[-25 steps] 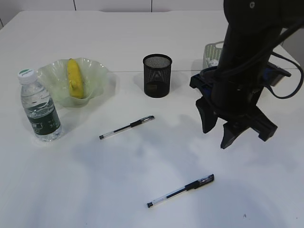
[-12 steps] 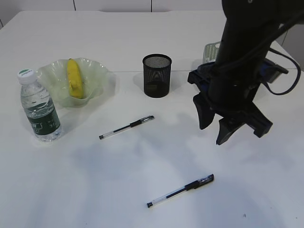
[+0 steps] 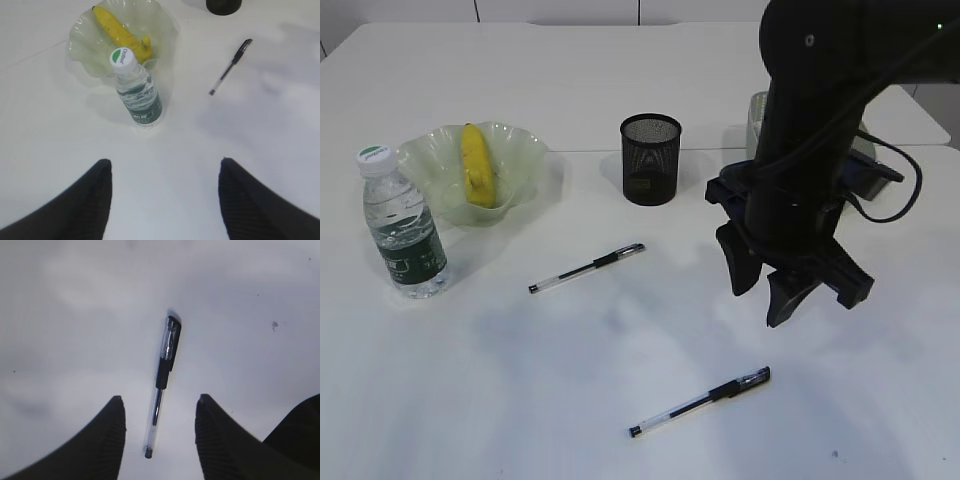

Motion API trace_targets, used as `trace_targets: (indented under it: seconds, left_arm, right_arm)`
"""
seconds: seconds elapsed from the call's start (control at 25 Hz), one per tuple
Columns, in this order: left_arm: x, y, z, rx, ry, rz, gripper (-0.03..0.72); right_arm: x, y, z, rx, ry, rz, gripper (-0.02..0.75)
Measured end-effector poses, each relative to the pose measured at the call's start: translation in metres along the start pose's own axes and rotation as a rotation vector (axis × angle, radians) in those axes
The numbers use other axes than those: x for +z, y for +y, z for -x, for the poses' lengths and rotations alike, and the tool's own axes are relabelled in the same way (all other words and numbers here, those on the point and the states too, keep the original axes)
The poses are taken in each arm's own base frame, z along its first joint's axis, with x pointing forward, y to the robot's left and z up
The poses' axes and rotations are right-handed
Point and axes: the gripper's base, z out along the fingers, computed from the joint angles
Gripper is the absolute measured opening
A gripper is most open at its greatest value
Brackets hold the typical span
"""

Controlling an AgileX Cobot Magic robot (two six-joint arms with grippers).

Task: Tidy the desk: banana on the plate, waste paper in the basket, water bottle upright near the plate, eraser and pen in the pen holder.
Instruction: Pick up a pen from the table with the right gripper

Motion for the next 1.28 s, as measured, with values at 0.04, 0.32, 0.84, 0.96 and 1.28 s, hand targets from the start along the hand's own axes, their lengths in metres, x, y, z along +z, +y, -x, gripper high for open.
trace_targets:
  seconds: [0.04, 0.32, 0.84, 0.96, 1.28]
  left_arm:
    - [0.000, 0.001, 0.000, 0.005, 0.000, 0.007, 0.475]
    - [0.001, 0.001, 0.000, 0.010, 0.005, 0.015, 0.475]
    - [0.005, 0.001, 0.001, 0.012, 0.016, 0.015, 0.475]
    - [0.005, 0.001, 0.001, 0.011, 0.017, 0.015, 0.475]
    - [0.005, 0.001, 0.002, 0.011, 0.014, 0.015, 0.475]
  right_arm:
    - [0.000, 0.000, 0.001, -0.005, -0.013, -0.001, 0.341]
    - [0.014, -0.009, 0.002, -0.007, -0.023, -0.056, 0.341]
    - [0.044, -0.003, -0.003, -0.073, 0.065, -0.131, 0.338]
    - [0.051, 0.000, -0.007, -0.097, 0.087, -0.127, 0.336]
    - [0.052, 0.002, -0.004, -0.126, 0.052, -0.114, 0.335]
